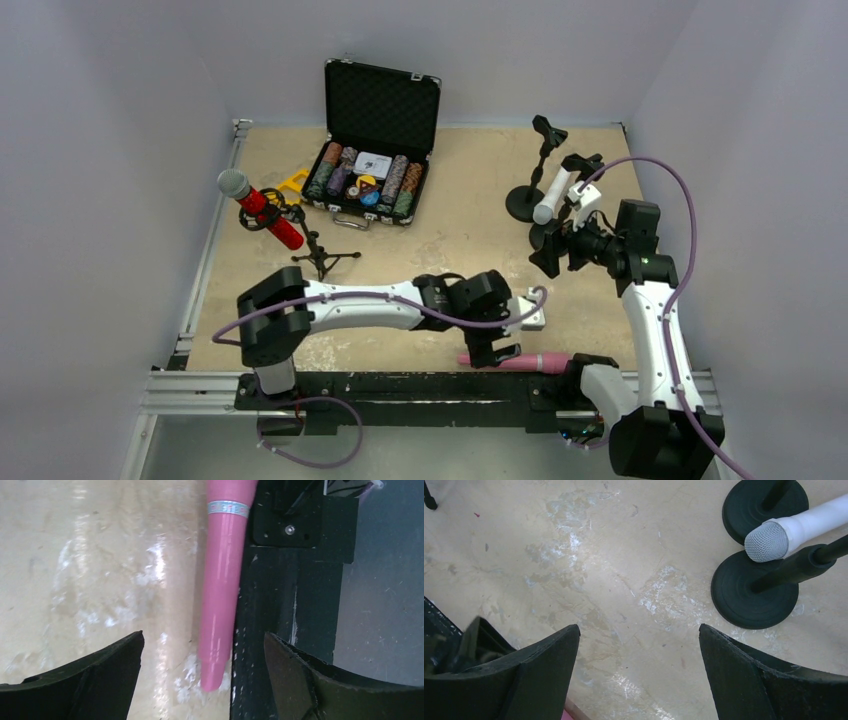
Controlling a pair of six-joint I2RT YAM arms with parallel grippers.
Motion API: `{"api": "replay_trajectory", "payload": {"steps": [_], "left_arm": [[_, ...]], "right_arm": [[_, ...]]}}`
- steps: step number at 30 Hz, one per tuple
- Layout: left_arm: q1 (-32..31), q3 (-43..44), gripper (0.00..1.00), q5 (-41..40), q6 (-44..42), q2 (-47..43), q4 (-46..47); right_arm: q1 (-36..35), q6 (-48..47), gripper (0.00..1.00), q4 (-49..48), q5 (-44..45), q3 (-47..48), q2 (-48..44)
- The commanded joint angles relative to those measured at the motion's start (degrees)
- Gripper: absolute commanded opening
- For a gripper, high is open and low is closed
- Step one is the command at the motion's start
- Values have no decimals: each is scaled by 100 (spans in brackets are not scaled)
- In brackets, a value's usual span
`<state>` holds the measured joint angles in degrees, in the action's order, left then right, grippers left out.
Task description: Attach the microphones to the stand
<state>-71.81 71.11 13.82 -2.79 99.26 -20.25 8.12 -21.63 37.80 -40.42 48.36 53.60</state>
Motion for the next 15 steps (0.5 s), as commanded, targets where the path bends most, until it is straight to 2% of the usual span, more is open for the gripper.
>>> {"api": "replay_trajectory", "payload": {"steps": [1,6,15], "left_arm": [[-415,82,90,-202,-342,380,849],[-562,-55,82,-433,-362,617,1083],[-775,27,64,-802,-341,1138,863]], "right_arm": [[73,259,93,-268,114,63,-94],[102,274,93,-282,83,49,-70],[109,273,93,-273,40,50,-36]]}}
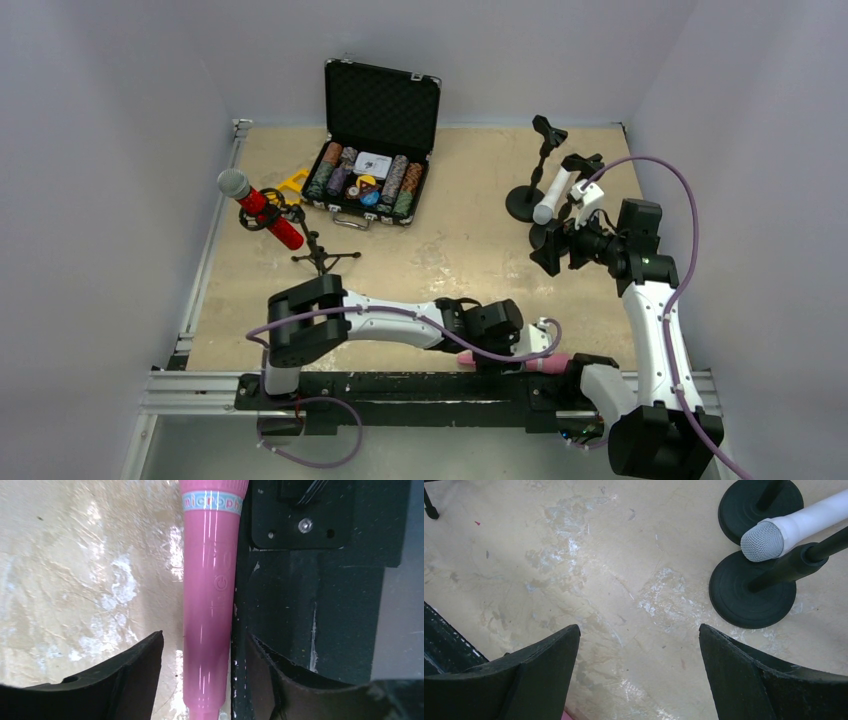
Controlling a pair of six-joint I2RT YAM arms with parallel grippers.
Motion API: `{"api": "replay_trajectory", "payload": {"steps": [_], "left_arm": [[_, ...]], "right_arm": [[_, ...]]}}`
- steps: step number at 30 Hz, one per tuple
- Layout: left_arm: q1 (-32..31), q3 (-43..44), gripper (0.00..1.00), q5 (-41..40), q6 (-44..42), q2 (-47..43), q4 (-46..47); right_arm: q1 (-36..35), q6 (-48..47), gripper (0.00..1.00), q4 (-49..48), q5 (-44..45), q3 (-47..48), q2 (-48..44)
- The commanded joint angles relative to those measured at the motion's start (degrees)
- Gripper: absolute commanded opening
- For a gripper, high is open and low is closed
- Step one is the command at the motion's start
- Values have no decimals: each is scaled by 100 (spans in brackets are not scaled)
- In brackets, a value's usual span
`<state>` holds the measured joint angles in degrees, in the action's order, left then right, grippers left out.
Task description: Attach the microphones to the stand
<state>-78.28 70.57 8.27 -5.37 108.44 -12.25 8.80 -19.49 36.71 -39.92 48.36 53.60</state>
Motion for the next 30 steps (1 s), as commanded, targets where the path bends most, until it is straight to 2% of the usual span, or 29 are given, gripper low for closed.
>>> {"api": "replay_trajectory", "payload": {"steps": [1,3,7,13,16,21,30], "left_arm": [[-141,84,63,-319,-84,252,45],[-146,80,58,-437,-102,308,3],[-144,90,42,-645,-165,371,-109],[-136,-130,0,-1077,-183,172,-142],[-54,-582,0,-1215,-75,-295,59],[441,-1291,0,-1129,320,-1270,190],[1420,-1727,0,-860,484,-3140,-552]], "right_arm": [[46,61,93,-164,-20,51,-35],[44,52,93,-153,-37,51,-28],[49,43,93,-147,-58,51,-29],[50,20,93,-146,-83,42,-36],[47,-6,93,-133,-102,41,-34],[49,-74,93,-88,-188,42,-26],[49,-578,93,245,-621,103,19]]}}
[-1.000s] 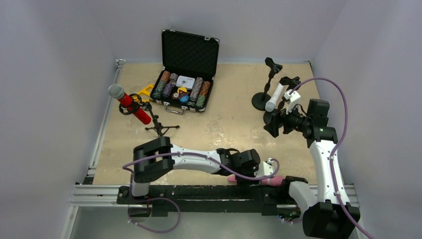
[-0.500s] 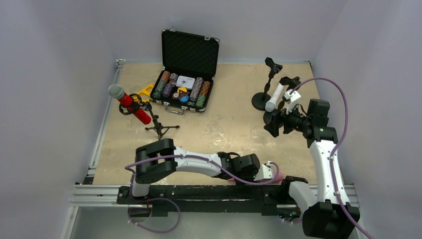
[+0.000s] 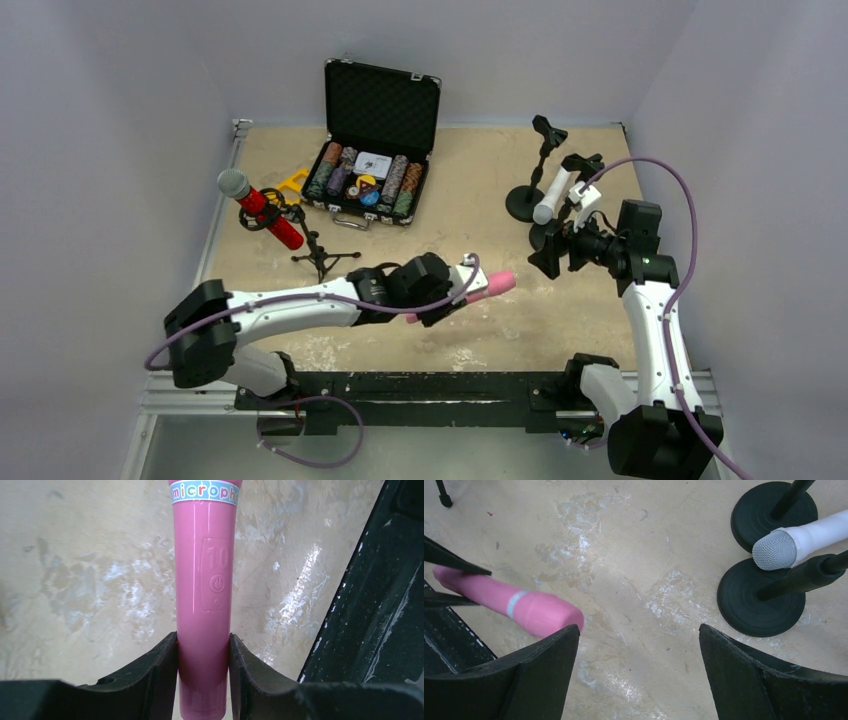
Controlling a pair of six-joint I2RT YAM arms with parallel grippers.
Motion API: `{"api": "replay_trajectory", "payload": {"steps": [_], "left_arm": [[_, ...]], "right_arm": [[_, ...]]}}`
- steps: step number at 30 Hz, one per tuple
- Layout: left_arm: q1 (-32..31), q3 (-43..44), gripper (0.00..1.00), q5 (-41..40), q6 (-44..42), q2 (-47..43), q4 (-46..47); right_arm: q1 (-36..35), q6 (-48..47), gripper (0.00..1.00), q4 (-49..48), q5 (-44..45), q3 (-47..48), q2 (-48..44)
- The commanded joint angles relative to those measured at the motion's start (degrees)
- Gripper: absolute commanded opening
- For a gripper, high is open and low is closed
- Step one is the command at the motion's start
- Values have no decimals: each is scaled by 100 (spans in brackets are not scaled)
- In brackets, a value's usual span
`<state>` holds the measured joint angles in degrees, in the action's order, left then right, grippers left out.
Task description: Attach the microphones to the stand
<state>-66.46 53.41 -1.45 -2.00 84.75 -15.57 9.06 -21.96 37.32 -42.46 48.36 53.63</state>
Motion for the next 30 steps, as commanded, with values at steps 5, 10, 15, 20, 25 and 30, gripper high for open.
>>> {"api": "replay_trajectory", "payload": {"steps": [5,10,15,20,25,30], "left_arm": [[537,111,0,245,73,-1520,-823],[796,364,0,466,-11,-1968,-1329],[1004,682,0,655,-240,-2198,-1772],[1271,652,0,839,-408,-2407,-1868],[1481,183,0,1041,-373,-2750,-1449],[1644,-88,0,1178,-333,-3064,-1237]], "right_arm": [[23,-521,93,285,-573,104,-51],[25,-738,93,400,-726,95,-80],[21,-970,93,519,-827,120,-85],[26,-1620,93,1016,-772,353,-104],[21,-1963,93,1420,-644,750,-169],[21,-1317,93,867,-660,628,-377]]}}
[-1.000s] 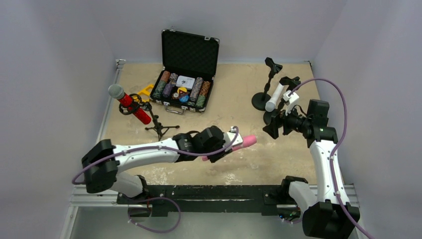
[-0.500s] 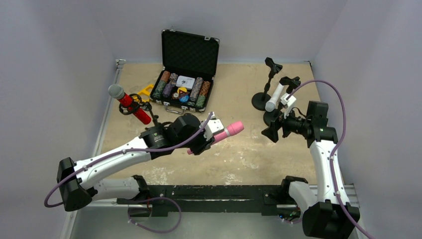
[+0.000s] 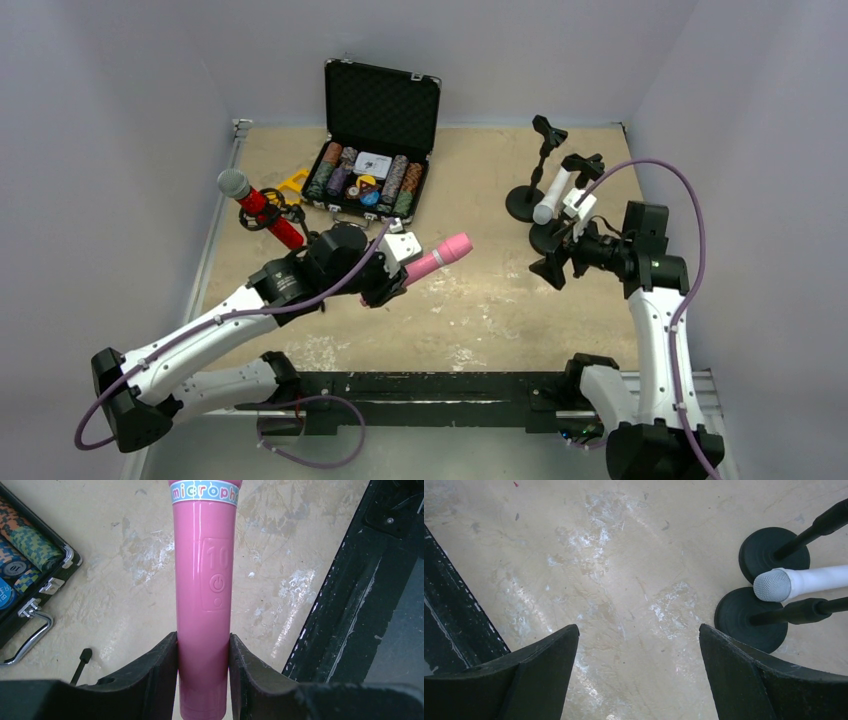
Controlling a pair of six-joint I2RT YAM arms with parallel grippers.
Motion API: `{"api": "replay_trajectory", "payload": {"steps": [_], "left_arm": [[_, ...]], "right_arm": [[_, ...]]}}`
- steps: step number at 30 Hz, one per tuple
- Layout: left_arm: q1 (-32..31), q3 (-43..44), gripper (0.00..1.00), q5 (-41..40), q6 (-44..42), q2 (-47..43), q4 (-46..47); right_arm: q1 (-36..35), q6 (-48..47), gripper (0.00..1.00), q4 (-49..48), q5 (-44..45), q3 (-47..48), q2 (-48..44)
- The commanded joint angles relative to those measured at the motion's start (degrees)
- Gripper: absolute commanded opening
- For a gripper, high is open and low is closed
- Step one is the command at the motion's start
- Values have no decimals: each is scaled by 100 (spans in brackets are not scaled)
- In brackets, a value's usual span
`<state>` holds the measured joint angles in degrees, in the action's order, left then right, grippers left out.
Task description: Attach the microphones to the stand
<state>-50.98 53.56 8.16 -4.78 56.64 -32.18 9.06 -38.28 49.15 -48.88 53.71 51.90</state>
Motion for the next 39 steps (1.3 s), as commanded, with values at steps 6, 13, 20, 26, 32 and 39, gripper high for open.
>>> {"api": "replay_trajectory", "payload": {"steps": [6,13,20,26,32,39], "left_arm": [[97,-194,0,176,-61,-555,468],[97,-191,0,132,-94,-665,441],[97,-213,0,92,-118,-707,441],[97,-222,0,90,-123,-697,450],[97,-231,0,106,-131,-682,450],[97,-232,0,104,-146,-697,450]], "right_arm": [[278,1076,95,-1212,-145,-337,-417],[1085,1617,95,-2208,-715,-636,-312],[1154,1638,97,-3153,-165,-977,-301],[1172,1827,99,-3754,109,-1147,-83],[1169,1631,99,-4209,-25,-1305,171],[1172,1496,99,-4407,-151,-1303,406]]}}
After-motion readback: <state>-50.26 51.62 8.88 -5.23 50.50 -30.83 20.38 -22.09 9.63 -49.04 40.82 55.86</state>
